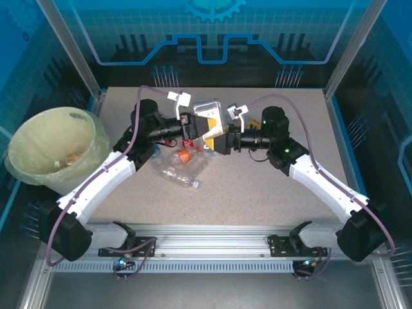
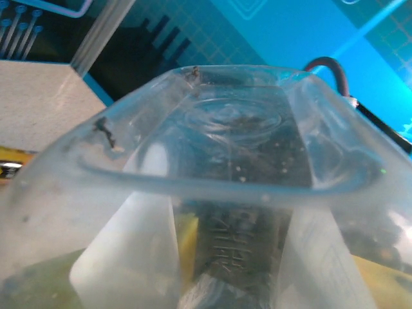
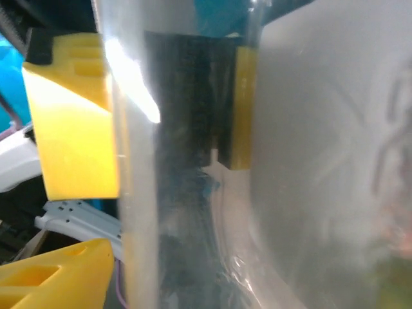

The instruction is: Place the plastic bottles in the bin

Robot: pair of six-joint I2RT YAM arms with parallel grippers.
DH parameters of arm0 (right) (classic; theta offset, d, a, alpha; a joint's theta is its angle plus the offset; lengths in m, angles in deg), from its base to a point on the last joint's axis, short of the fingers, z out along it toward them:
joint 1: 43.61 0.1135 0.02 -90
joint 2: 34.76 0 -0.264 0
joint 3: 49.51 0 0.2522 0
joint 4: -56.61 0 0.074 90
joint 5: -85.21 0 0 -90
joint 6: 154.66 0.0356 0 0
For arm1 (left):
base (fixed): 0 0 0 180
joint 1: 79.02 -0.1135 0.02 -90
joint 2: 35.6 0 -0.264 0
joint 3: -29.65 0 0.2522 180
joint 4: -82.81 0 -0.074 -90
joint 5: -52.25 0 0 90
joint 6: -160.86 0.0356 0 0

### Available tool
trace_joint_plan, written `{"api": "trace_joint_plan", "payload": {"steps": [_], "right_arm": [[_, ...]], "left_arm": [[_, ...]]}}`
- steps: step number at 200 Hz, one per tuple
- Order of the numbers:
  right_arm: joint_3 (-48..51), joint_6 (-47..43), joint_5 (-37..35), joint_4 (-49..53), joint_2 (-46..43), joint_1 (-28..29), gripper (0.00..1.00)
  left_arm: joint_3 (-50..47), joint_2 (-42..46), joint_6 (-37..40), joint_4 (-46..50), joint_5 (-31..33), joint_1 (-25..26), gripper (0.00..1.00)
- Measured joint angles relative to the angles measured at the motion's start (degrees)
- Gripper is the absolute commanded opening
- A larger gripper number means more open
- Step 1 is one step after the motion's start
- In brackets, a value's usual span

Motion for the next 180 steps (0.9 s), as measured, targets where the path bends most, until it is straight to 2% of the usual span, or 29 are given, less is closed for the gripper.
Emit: {"api": "trace_joint_plan", "payload": {"steps": [12,92,139,180], "right_arm": [[-0.1,-2.3,-3.0,3.2,-1.0,0.0,1.0],[-0.2,-10.7,-25.0,18.9,-8.1,-0.1,1.0],[-0.2,-10.9,-30.7,21.7,-8.1,-1.1,1.0],[-0.2,-10.8,-32.3,22.0,-8.1,-1.6,1.0]], "left_arm": [[0.0,0.8,1.5,3.0,3.4,0.1,0.48],[3.5,10.1,14.3,27.2,37.8,-0.1,0.47],[9.8,14.6,20.9,38.7,56.1,-1.2,0.47],[16.9,16.0,25.4,43.2,69.2,-7.6,0.47]]}}
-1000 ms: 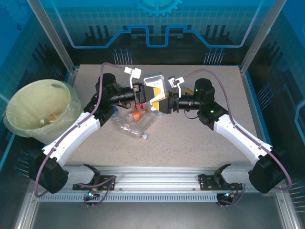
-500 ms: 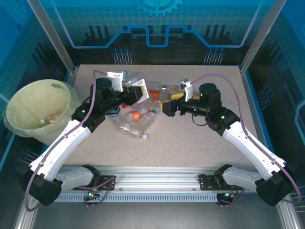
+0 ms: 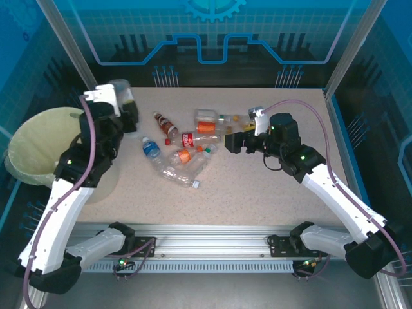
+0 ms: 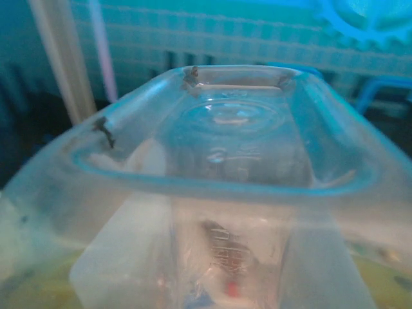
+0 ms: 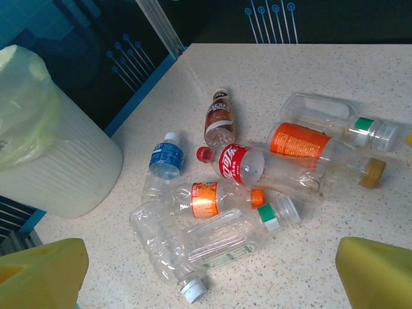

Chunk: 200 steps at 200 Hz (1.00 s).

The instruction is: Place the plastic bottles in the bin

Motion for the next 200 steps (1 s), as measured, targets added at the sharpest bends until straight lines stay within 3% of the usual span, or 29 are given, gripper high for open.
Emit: {"api": "trace_joint_plan", "payload": {"steps": [47,77,143,200], "right_arm": [[0.0,0.4,-0.9,0.6,0.0,-0.7,1.0],[0.0,0.7,-1.1,1.0,0.0,-1.6,1.0],[0.0,0.6,-1.3,1.7,-0.5,-3.0,1.0],[0.0,0.6,-1.2,2.9,-1.5,-3.1,1.0]], "left_arm": [[0.4,2.1,1.9,-0.6,3.8,-13.6,0.48],[0.4,1.7,0.4,-1.1,3.6,-25.7,0.46],[-2.9,-4.4,-10.8,-1.1,-12.1,-51.0,0.49],[-6.2,-9.2,-22.0,-1.0,-19.6,-57.4,0.54]]}}
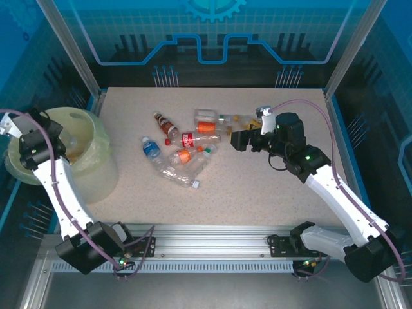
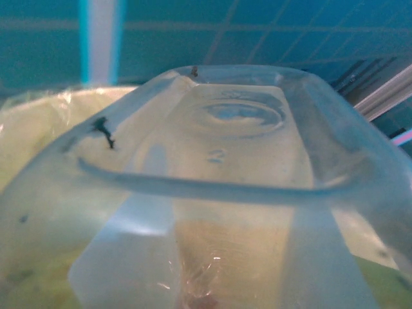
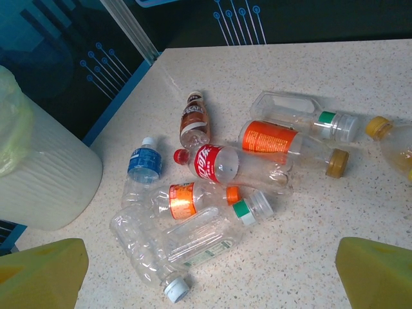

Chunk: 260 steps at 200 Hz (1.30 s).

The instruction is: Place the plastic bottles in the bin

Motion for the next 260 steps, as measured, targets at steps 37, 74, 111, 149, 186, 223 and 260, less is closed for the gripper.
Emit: {"api": "trace_joint_plan", "payload": {"steps": [37,74,111,149,186,223,260], "right_arm": [[0.0,0.0,0.2,0.2,0.0,0.0,1.0],[0.0,0.0,0.7,0.5,0.0,-0.3,1.0],[0.0,-0.1,0.9,0.7,0.0,-0.3,1.0],[0.0,-0.2,0.9,0.8,0.0,-0.3,1.0],[0.0,-0.2,0.9,0.7,0.0,-0.3,1.0],[0.0,-0.2,0.6,0.7,0.0,-0.9,1.0],[0.3,0.1,-0.3,0.2,0.0,-1.8,1.0]], "left_arm": [[-1.0,-2.3,-7.7,-0.4,-5.4,-3.5,0.62],[-2.8,-4.5,-15.3,-0.5,-8.8,-3.5,0.67],[-3.9,-4.5,-19.9,-0.5,-10.7,-3.5,0.75],[-3.9,-4.5,-21.8,-0.5,-12.1,-3.5,0.86],[-3.1,-4.4,-21.4,0.1,-13.2,-3.5,0.98],[-1.5,-2.2,-18.9,0.3,-16.0,-3.5,0.99],[-1.2,1.0,-16.0,-0.4,-22.5,-3.5,0.99]]}}
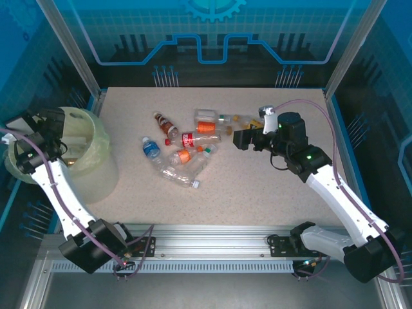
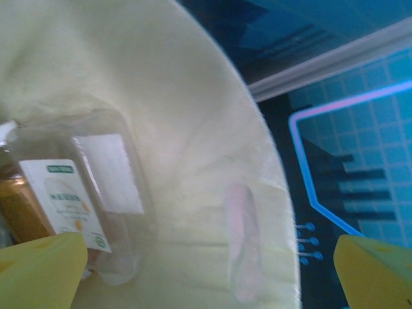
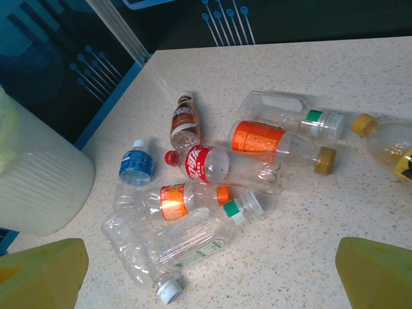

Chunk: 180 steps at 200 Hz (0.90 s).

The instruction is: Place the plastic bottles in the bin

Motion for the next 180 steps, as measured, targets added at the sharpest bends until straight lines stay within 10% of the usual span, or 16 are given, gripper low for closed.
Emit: {"api": "trace_joint_plan", "payload": {"steps": [62,180], "right_arm": [[1.2,-2.8,-5.1,0.2,4.9,-3.0,1.0],[-2.7,-25.0,-10.6,3.2,23.7,-15.1,1.0]], "left_arm": [[2.3,1.7,4.7,-0.2,-10.5,5.3,0.99],[3.6,6.9,13.4,-7.7,-17.7,34.0,0.99]]}}
